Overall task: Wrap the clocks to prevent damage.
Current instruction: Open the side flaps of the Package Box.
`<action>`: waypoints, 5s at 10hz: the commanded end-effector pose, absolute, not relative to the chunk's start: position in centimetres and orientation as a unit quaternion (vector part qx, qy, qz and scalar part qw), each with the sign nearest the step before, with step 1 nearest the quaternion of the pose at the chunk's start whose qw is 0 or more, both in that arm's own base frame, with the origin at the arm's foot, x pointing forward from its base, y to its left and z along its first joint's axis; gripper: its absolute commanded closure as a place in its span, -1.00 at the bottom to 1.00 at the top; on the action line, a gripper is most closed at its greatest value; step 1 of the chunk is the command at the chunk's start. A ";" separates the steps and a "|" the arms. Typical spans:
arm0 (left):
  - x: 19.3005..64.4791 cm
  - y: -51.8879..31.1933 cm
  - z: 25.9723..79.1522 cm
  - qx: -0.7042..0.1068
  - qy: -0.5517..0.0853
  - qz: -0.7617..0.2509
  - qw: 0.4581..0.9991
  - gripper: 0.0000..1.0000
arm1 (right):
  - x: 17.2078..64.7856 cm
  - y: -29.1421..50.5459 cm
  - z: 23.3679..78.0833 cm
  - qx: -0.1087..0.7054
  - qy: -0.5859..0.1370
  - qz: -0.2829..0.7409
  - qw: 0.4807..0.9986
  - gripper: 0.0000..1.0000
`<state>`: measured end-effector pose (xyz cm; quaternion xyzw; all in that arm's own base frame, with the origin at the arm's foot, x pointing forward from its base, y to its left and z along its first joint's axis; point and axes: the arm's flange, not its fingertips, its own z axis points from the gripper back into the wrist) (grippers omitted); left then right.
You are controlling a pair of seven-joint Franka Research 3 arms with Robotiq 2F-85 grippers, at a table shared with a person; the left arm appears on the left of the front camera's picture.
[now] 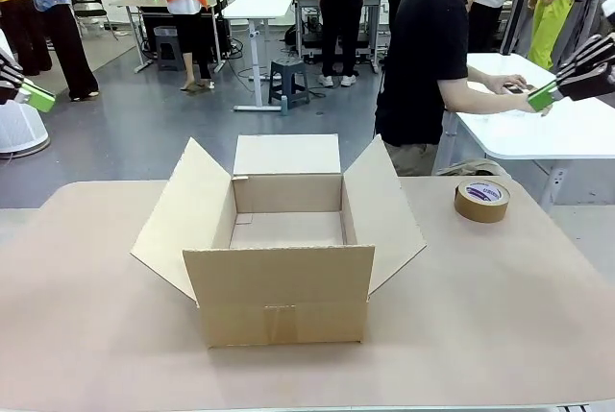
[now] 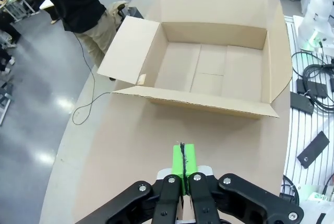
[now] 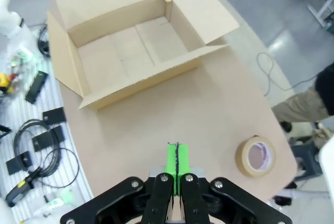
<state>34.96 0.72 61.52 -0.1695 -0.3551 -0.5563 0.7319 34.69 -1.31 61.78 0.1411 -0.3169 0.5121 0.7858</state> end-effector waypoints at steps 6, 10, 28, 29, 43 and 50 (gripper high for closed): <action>39.2 -17.5 63.5 -0.087 -0.132 -0.600 0.785 0.99 | 38.6 20.3 59.0 0.013 -0.132 0.455 0.881 0.98; 41.1 -24.2 58.6 0.013 -0.094 -0.526 0.845 0.99 | 39.4 24.9 56.7 -0.038 -0.119 0.431 0.894 0.98; 45.0 -24.4 47.5 0.075 -0.064 -0.221 0.970 0.98 | 42.2 24.1 44.9 -0.108 -0.119 0.186 0.969 0.98; 45.3 -23.8 46.8 0.071 -0.055 -0.213 0.973 0.98 | 42.4 23.5 44.2 -0.105 -0.115 0.181 0.971 0.98; 47.7 -21.3 40.3 0.012 -0.061 -0.115 0.991 0.98 | 44.0 21.6 37.9 -0.032 -0.083 0.109 0.990 0.98; 47.9 -21.3 40.5 0.015 -0.055 -0.129 0.990 0.98 | 44.2 21.8 38.4 -0.043 -0.079 0.116 0.989 0.98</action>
